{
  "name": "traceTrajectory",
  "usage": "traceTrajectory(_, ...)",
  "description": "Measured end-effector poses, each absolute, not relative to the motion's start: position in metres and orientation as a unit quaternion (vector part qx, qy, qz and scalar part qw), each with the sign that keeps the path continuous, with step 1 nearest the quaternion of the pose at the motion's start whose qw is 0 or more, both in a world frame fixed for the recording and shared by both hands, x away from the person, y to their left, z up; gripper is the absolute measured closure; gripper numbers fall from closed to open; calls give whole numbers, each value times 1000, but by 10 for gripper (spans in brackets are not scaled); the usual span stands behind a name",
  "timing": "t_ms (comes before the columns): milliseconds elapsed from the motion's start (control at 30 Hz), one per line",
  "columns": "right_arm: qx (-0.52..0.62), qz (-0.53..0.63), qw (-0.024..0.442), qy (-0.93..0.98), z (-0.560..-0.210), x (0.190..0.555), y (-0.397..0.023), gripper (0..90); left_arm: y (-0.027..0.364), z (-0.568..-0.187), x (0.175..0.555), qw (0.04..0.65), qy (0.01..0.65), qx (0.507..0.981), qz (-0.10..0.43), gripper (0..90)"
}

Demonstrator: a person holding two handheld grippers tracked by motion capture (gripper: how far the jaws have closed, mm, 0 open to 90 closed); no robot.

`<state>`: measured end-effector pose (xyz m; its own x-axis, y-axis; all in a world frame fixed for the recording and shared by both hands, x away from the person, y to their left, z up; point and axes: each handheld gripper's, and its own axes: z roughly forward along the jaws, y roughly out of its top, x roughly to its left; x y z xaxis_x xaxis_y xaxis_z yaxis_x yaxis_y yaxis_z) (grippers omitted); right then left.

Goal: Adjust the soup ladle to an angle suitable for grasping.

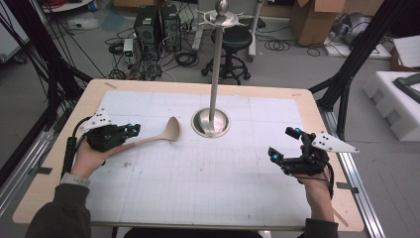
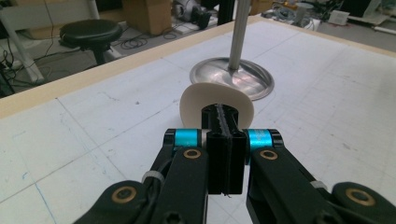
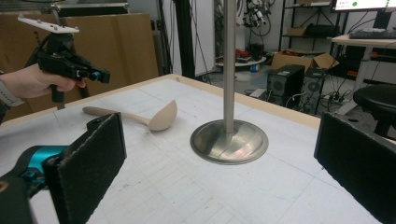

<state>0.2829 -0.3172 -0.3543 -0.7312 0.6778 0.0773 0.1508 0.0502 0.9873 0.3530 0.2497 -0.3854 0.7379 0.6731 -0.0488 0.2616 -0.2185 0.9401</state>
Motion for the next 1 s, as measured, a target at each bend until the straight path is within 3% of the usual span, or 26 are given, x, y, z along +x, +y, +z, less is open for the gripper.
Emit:
traceTrajectory(300,306,623,219,686,-354,283,-320,11,228,-395,377,517,330,774,158,898)
traceTrajectory(467,306,627,217,683,-354,283,-321,11,227,-407,390,524,351,759,163,898)
traceTrajectory(1000,306,626,214,685,-355,285,-319,11,219,-434,412,461,387,784,154,898)
